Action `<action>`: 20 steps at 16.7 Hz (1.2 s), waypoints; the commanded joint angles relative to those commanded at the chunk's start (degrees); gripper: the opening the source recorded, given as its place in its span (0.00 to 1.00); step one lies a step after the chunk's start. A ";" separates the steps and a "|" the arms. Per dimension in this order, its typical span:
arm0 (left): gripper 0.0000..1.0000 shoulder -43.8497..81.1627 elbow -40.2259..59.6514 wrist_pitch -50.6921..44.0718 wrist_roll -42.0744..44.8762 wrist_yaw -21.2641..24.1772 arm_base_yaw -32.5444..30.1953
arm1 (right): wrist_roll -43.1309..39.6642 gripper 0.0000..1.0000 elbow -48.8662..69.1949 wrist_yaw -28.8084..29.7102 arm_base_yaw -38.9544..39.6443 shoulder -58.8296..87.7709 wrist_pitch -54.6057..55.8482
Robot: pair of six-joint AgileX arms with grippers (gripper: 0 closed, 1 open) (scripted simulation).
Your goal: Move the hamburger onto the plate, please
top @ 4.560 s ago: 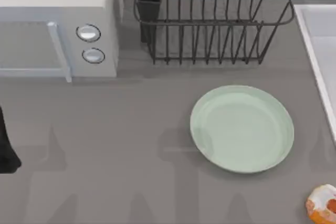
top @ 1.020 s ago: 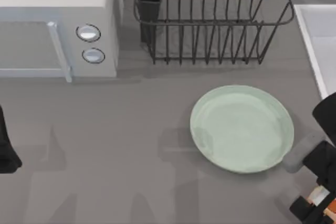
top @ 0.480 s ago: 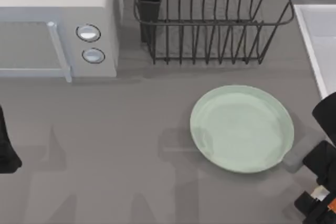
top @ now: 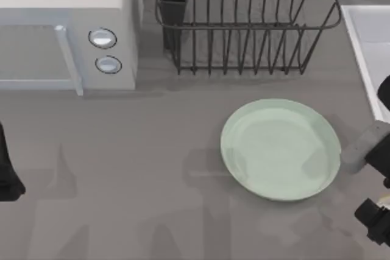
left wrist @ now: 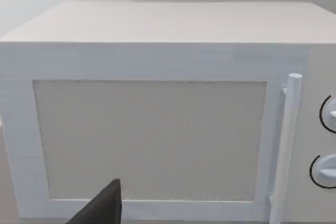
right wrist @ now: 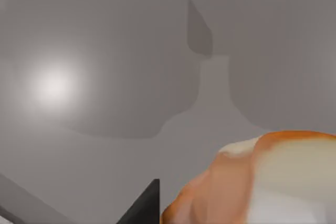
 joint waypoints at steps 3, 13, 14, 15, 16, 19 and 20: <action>1.00 0.00 0.00 0.00 0.00 0.00 0.00 | -0.01 0.00 3.84 0.00 -0.18 -2.88 -5.76; 1.00 0.00 0.00 0.00 0.00 0.00 0.00 | 5.98 0.00 7.56 0.13 1.05 0.16 -7.62; 1.00 0.00 0.00 0.00 0.00 0.00 0.00 | 8.97 0.00 9.13 0.20 1.49 1.80 -8.17; 1.00 0.00 0.00 0.00 0.00 0.00 0.00 | 12.58 0.00 10.89 0.28 1.93 3.64 -8.76; 1.00 0.00 0.00 0.00 0.00 0.00 0.00 | 16.80 0.00 12.75 0.37 2.36 5.62 -9.35; 1.00 0.00 0.00 0.00 0.00 0.00 0.00 | 33.05 0.00 18.61 0.67 3.54 12.05 -10.98; 1.00 0.00 0.00 0.00 0.00 0.00 0.00 | 39.55 0.00 20.59 0.77 3.88 14.30 -11.46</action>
